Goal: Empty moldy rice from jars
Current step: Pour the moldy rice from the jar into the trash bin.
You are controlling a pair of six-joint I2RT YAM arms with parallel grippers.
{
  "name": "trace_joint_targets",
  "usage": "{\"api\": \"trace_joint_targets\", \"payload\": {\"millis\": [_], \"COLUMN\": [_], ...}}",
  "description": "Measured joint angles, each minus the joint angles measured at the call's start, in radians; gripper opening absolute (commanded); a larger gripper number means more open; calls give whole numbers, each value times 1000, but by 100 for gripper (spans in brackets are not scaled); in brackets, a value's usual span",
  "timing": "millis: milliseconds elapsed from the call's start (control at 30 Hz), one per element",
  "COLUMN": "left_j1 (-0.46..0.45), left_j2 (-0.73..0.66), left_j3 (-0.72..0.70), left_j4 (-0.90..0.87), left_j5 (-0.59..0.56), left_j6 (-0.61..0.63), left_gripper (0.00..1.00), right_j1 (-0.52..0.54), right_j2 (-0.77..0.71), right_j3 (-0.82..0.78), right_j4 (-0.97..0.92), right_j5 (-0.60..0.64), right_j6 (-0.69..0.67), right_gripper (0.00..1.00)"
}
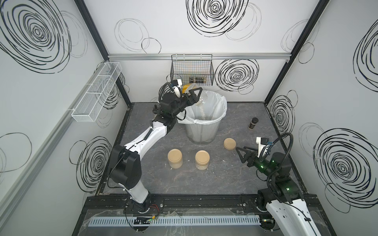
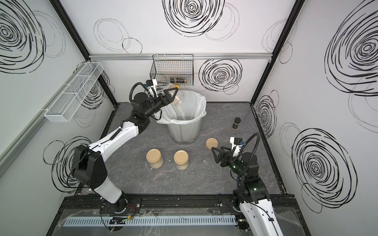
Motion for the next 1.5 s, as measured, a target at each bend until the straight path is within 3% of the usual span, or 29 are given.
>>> {"api": "trace_joint_targets", "payload": {"millis": [733,1500], "left_j1": [-36,-148], "left_j2": [-14,-17], "left_j3": [51,166], "left_j4": [-143,-329], "left_j5": [-46,-191], "left_j6": [190,544], "left_gripper": [66,67], "right_j1": [0,0], "right_j2": [0,-8], "right_j3": [-5,-6], "right_j4": [0,-1], "right_j5": [-5,-7], "right_j6": [3,3], "right_gripper": [76,76]}}
